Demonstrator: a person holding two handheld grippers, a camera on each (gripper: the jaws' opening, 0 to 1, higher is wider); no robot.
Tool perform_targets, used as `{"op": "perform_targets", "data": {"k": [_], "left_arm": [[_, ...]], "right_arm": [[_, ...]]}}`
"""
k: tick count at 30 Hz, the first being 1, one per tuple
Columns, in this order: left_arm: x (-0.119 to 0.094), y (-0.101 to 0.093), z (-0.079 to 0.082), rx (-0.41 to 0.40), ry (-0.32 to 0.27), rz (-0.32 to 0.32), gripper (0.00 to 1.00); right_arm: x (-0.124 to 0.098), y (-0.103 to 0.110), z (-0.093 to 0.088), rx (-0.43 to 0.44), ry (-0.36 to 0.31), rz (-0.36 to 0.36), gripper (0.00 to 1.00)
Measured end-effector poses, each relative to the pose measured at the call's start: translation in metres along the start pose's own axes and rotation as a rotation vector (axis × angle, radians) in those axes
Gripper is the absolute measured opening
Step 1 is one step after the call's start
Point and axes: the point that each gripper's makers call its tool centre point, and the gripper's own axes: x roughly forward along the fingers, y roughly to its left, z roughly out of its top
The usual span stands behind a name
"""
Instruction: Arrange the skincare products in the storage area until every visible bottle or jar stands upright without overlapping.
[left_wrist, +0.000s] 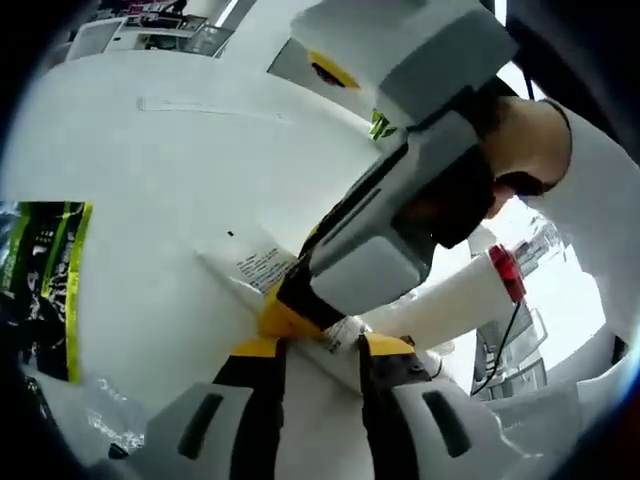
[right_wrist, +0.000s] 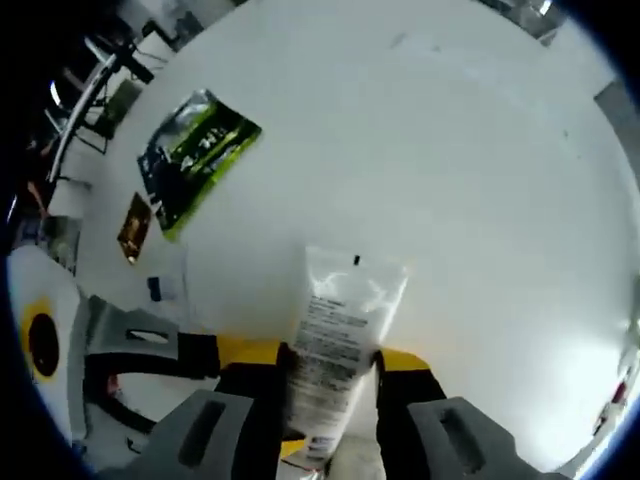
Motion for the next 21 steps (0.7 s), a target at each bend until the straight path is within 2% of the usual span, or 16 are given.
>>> {"op": "perform_targets", "data": {"k": [3,6,8,10,14,16,18,21], "left_arm": [[0.001,-0.001,-0.001,0.001,-0.027,0.008,0.26],[0.001,0.000,0.000,0.000,-0.055,0.016,0.27],[-0.001,-0.001,-0.001,-0.014,-0.073,0.005,0.28],[-0.002,-0.008,-0.005,-0.064,-0.078,-0.033,0.28],[-0.005,-0.001,-0.007,-0.068,-0.107,-0.016,0.25],[-0.006,-0.001,-0.007,-0.106,-0.124,-0.025,0.24],[-0.007,-0.001,-0.007,-0.117,-0.127,-0.028,0.23],[-0.004,0.000,-0.004,-0.134,-0.139,-0.033,0.23]], "right_arm": [[0.000,-0.002,0.000,0.028,0.008,-0.015,0.27],[0.002,-0.002,-0.001,0.026,0.022,-0.061,0.26],[0.001,-0.004,-0.002,0.046,0.024,-0.048,0.25],[0.000,-0.004,-0.003,0.050,0.020,-0.020,0.24],[-0.001,-0.005,-0.004,0.123,-0.001,0.084,0.22],[-0.002,-0.006,-0.003,0.139,-0.006,0.103,0.22],[0.000,-0.012,0.005,0.140,-0.003,0.129,0.22],[0.000,-0.013,0.010,0.201,-0.026,0.200,0.22]]}}
